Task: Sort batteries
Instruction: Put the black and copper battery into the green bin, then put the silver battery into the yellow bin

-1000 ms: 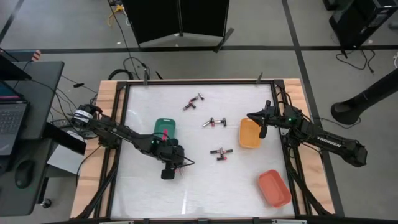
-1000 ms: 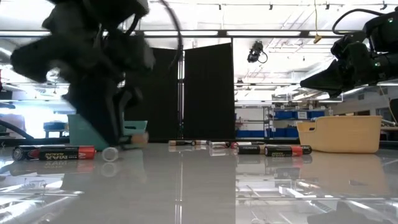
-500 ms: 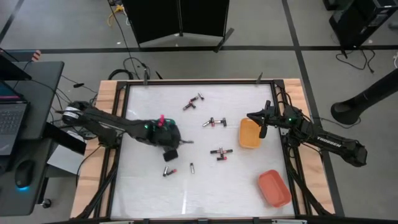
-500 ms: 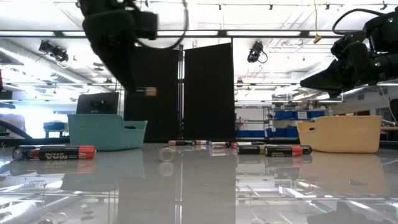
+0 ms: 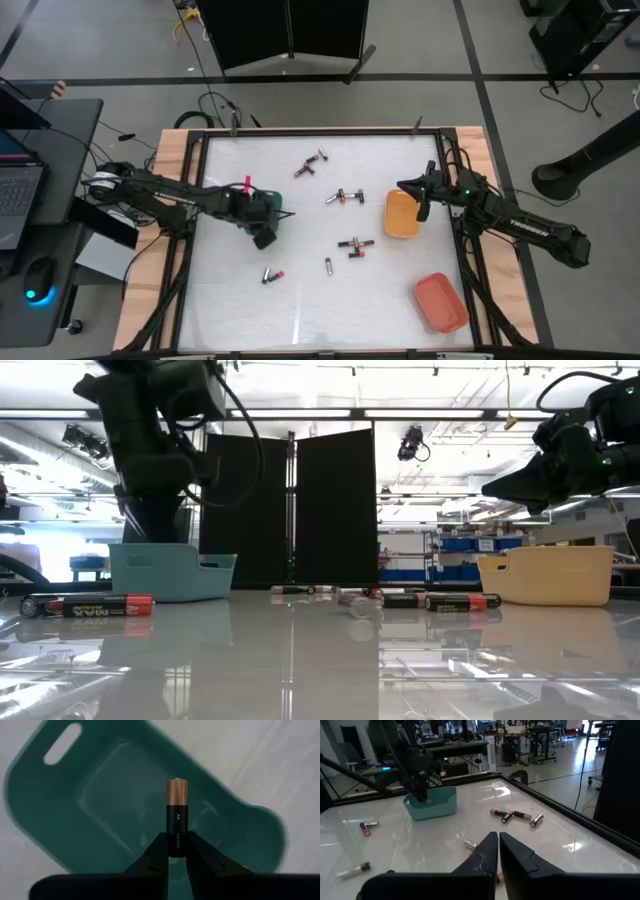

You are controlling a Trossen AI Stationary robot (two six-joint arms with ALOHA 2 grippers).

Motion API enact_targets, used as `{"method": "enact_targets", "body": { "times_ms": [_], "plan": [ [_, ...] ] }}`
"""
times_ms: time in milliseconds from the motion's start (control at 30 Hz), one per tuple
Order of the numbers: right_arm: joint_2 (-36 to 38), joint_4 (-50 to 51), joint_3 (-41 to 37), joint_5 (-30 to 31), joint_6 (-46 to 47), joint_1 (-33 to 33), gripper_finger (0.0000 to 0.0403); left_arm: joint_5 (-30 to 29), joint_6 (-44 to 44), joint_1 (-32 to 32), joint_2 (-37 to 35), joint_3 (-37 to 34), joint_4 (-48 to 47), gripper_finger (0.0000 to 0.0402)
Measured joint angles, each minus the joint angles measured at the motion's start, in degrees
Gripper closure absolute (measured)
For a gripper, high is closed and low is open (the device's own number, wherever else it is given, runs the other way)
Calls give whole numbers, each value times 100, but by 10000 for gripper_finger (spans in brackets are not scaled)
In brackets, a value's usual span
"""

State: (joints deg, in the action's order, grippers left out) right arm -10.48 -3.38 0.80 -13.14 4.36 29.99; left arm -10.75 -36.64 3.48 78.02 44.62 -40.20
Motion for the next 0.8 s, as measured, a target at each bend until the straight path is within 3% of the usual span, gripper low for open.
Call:
{"method": "enact_targets", "body": {
  "times_ms": [267,433,567,800],
  "plan": [
    [-1,0,0,0,0,-1,375,-156,464,-10,-14,2,60,254],
    [0,0,0,-1,0,-1,373,-668,769,-2,-207,2,86,239],
    [-1,2,0,0,0,0,375,-1145,933,127,-567,2,333,269],
    [0,3,0,-1,0,-1,373,-1782,1855,683,-1394,2,1336,388]
  ]
}}
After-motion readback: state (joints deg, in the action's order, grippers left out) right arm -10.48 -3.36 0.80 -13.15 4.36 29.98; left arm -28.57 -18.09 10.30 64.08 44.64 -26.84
